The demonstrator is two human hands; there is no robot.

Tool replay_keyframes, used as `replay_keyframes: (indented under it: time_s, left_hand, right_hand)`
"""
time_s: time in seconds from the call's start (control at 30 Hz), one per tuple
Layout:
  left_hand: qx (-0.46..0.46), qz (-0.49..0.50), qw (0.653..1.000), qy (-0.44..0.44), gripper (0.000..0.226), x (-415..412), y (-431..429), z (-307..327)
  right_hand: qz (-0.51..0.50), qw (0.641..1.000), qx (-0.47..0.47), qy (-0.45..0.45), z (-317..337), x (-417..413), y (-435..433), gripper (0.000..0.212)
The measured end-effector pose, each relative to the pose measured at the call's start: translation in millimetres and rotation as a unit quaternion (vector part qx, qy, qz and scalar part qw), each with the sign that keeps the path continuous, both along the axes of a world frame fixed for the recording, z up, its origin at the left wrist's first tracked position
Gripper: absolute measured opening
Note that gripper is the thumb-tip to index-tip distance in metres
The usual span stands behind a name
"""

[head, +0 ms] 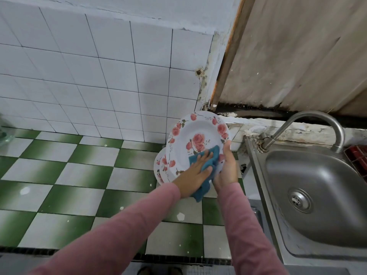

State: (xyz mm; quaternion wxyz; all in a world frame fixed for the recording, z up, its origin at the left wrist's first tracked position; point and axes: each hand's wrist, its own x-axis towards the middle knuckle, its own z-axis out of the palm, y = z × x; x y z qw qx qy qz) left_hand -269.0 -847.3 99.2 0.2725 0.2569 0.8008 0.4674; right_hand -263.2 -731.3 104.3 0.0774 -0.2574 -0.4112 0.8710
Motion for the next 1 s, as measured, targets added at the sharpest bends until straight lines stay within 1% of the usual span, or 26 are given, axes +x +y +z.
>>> replay_keyframes:
  time_s: [0.03, 0.07, 0.1, 0.13, 0.2, 0.23, 0.3, 0.33, 0.43, 0.47, 0.53, 0.57, 0.6, 0.67, 0.7, 0.77, 0.83, 0.9, 0.93, 1.0]
  left_hand:
    - [0.043, 0.025, 0.998, -0.039, 0.055, -3, 4, 1]
    - [0.068, 0.042, 0.995, -0.052, 0.057, -7, 6, 2]
    - [0.064, 0.043, 0.997, -0.029, 0.058, -12, 7, 3]
    - [0.033, 0.034, 0.999, 0.020, 0.057, -18, 8, 2]
    - [-0.051, 0.038, 0.992, 0.106, 0.058, -34, 4, -1]
    - [-0.070, 0.062, 0.989, 0.117, 0.061, -43, -1, -2]
    - [-0.085, 0.119, 0.985, 0.088, 0.067, -55, -10, -6]
    - [-0.086, 0.127, 0.985, 0.081, 0.067, -55, -13, -7]
    - [-0.029, 0.133, 0.990, 0.043, 0.063, -34, -4, -7]
    - [-0.013, 0.109, 0.993, 0.042, 0.060, -24, 0, -3]
    - [0.023, 0.056, 0.996, 0.062, 0.053, -18, 8, -6]
    - [0.056, 0.060, 0.996, 0.044, 0.050, -19, 10, -7]
    - [0.094, 0.084, 0.992, 0.026, 0.050, -20, 13, -4]
    - [0.144, 0.157, 0.977, 0.013, 0.059, -22, 19, 6]
    - [0.148, 0.189, 0.970, 0.032, 0.064, -24, 22, 13]
    - [0.138, 0.210, 0.965, 0.079, 0.062, -35, 22, 27]
    - [0.105, 0.219, 0.962, 0.124, 0.059, -53, 16, 34]
    - [0.066, 0.227, 0.962, 0.138, 0.059, -62, 10, 34]
    - [0.054, 0.215, 0.964, 0.146, 0.059, -60, 10, 32]
    - [0.059, 0.156, 0.970, 0.178, 0.060, -46, 10, 25]
  right_hand:
    - [0.008, 1.000, 0.004, 0.010, 0, 0, -3, 0.077]
    - [0.014, 1.000, 0.003, 0.021, 0, -1, -5, 0.072]
    - [0.023, 0.999, 0.000, 0.028, 1, 0, -9, 0.065]
    - [0.034, 0.999, -0.006, 0.037, -1, 1, -11, 0.061]
    - [0.062, 0.997, -0.020, 0.042, -3, 6, -18, 0.064]
    - [0.074, 0.996, -0.026, 0.037, -4, 9, -21, 0.067]
    - [0.084, 0.995, -0.028, 0.039, -8, 12, -22, 0.072]
    - [0.082, 0.996, -0.022, 0.036, -10, 10, -22, 0.074]
    - [0.071, 0.997, 0.012, 0.013, -2, 2, -26, 0.082]
    - [0.068, 0.997, 0.022, 0.008, -3, -2, -26, 0.082]
    - [0.060, 0.997, 0.038, 0.014, -4, -6, -24, 0.072]
    - [0.067, 0.997, 0.044, 0.024, -4, -6, -24, 0.068]
    - [0.072, 0.995, 0.051, 0.035, -4, -7, -24, 0.067]
    - [0.080, 0.994, 0.057, 0.054, -1, -6, -26, 0.069]
    - [0.086, 0.993, 0.055, 0.061, 3, -5, -28, 0.068]
    - [0.091, 0.992, 0.045, 0.069, 11, -4, -29, 0.066]
    - [0.106, 0.991, 0.038, 0.068, 15, -4, -29, 0.070]
    - [0.117, 0.991, 0.033, 0.050, 15, -4, -30, 0.075]
    - [0.113, 0.992, 0.033, 0.045, 14, -4, -31, 0.075]
    - [0.102, 0.993, 0.025, 0.056, 13, -5, -30, 0.071]
